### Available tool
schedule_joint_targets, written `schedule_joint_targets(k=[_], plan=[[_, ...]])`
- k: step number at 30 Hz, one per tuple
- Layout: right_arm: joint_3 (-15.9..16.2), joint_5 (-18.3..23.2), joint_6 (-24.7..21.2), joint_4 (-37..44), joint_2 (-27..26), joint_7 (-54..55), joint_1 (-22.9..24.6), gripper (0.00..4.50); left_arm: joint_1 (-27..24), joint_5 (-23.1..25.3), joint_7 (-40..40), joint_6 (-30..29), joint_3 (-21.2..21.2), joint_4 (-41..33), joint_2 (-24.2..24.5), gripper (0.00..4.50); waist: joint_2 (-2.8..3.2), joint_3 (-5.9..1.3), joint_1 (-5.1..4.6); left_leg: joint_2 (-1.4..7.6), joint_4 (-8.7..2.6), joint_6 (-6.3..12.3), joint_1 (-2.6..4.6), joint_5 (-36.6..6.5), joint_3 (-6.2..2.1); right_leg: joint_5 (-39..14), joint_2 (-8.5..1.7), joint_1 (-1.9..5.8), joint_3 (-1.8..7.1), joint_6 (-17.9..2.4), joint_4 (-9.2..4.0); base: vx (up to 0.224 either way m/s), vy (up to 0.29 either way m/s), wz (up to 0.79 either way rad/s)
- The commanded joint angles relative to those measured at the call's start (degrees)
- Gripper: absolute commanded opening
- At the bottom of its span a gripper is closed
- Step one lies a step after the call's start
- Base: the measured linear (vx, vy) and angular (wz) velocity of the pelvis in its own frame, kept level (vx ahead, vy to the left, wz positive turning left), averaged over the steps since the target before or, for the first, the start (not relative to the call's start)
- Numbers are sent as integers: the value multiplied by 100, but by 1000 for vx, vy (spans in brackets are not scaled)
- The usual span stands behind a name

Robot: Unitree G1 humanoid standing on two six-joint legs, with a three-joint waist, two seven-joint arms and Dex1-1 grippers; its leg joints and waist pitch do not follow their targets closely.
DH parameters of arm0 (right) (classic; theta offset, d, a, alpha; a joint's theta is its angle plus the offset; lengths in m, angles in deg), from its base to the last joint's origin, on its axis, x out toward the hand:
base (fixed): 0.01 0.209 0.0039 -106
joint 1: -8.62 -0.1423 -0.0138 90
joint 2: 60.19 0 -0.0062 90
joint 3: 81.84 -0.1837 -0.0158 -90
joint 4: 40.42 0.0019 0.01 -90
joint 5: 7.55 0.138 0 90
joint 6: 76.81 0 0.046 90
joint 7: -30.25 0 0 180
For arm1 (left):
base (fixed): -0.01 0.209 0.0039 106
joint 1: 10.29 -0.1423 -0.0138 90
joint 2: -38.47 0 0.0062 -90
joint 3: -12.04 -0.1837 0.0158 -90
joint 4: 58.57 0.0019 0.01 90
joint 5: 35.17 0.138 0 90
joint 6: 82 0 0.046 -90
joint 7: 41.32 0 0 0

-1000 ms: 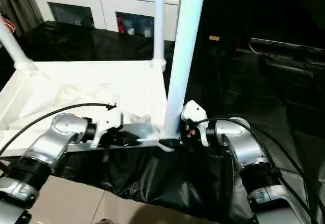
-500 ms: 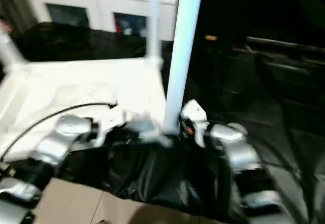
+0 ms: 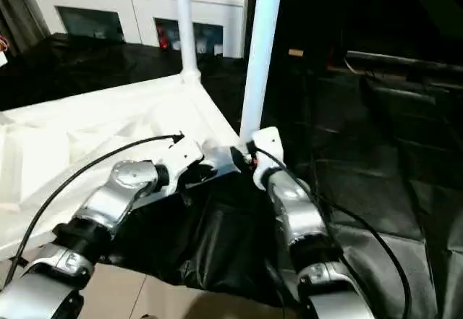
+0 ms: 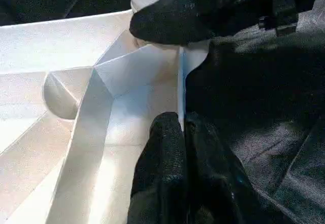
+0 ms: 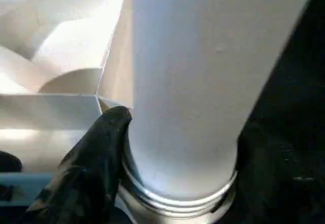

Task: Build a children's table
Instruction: Rotate leg to tighten

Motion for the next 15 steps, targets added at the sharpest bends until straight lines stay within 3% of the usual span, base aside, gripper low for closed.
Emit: schedule_joint_targets(k=[1,4,10,15], plan=[[467,47,88,83,-183,-530,-85,364,146,-285,-148,332,-43,-242,-179,0,-36,-423,6,271,-348,317,78,-832,-159,-1160,-555,316,373,-989,-458,0,0,0],[375,210,63,248,-31,-909,-53,387,98,-326,-357,406,-25,-285,3,0,-48,-422,1,272,-348,358,69,-831,-157,-1094,-554,324,373,-1012,-450,0,0,0],[292,389,84,271,501,-1888,-143,387,-45,-560,-1140,728,11,-367,371,0,-42,-417,11,275,-332,417,64,-862,-151,-1141,-553,325,373,-1038,-448,0,0,0],[534,521,43,531,983,-3129,-37,387,-122,-763,-1687,878,38,-379,563,0,-25,-414,58,311,-338,433,86,-885,-145,-1081,-541,308,369,-1090,-432,0,0,0]])
